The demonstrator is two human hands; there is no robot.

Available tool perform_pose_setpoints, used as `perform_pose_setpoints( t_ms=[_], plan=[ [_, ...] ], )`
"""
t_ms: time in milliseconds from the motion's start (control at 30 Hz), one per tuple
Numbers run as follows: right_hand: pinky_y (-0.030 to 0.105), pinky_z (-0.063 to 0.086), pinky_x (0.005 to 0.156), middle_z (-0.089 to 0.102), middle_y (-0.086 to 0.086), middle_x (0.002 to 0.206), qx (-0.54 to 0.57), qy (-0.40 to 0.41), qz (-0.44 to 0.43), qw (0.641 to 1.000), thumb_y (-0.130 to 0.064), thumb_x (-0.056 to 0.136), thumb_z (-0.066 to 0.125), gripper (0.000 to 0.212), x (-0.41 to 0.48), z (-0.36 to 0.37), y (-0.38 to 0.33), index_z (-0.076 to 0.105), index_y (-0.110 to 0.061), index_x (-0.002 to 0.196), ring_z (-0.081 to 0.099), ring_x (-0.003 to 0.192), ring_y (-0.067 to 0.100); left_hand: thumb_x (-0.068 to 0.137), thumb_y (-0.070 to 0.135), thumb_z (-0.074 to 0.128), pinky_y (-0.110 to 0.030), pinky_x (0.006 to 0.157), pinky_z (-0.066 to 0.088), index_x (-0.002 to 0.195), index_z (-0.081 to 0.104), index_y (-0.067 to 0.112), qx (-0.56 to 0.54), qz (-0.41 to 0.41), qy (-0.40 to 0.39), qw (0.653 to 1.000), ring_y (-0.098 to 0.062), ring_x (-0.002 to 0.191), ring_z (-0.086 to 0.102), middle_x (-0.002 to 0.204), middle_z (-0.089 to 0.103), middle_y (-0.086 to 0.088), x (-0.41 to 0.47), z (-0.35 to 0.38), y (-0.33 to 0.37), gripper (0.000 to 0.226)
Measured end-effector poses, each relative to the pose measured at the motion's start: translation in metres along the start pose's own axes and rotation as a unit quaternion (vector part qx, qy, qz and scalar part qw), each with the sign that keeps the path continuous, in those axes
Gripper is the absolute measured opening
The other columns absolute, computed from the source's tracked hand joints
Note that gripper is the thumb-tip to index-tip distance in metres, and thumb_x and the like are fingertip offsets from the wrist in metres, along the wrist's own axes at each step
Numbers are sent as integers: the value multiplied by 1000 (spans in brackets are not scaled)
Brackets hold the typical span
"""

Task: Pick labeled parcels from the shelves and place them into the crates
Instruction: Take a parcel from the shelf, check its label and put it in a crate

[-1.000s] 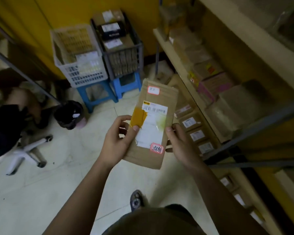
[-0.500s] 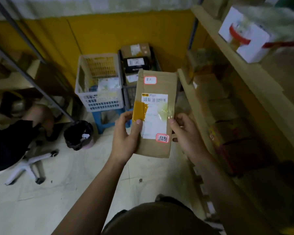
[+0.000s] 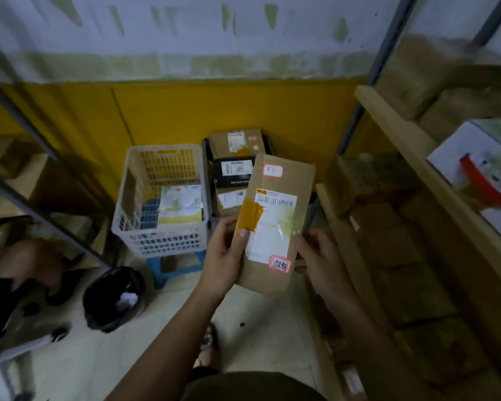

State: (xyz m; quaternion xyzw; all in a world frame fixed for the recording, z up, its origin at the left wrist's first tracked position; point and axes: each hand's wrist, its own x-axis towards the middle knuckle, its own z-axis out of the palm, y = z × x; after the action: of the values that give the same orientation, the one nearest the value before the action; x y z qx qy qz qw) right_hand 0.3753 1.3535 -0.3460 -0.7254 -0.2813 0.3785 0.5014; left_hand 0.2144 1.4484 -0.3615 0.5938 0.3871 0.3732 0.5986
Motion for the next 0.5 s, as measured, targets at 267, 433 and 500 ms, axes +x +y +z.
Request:
perform_pose_setpoints(
  t_ms=[267,433,500],
  plan=[
    [38,63,74,57,-5,137,98,41,37,994,-34,96,66,70,114,45,-46,26,-35,153,66,106,14,103,27,59,-28,86,55,125,62,28,68,22,-103,992,-8,105,67,110,72,10,159,-50,5,23],
    [30,61,68,58,-9,133,80,7,53,995,-30,97,65,63,175,69,-54,31,-41,150,65,104,11,103,16,58,-22,87,54,120,67,22,73,18,-115,991,-8,105,67,110,73,9,223,-66,4,20],
    [37,63,73,59,-10,131,78,4,53,996,-30,97,65,55,204,79,-57,37,-43,143,65,109,15,103,20,58,-17,85,53,125,65,22,69,-10,-105,992,-2,105,66,114,71,12,248,-70,0,23]
  ],
)
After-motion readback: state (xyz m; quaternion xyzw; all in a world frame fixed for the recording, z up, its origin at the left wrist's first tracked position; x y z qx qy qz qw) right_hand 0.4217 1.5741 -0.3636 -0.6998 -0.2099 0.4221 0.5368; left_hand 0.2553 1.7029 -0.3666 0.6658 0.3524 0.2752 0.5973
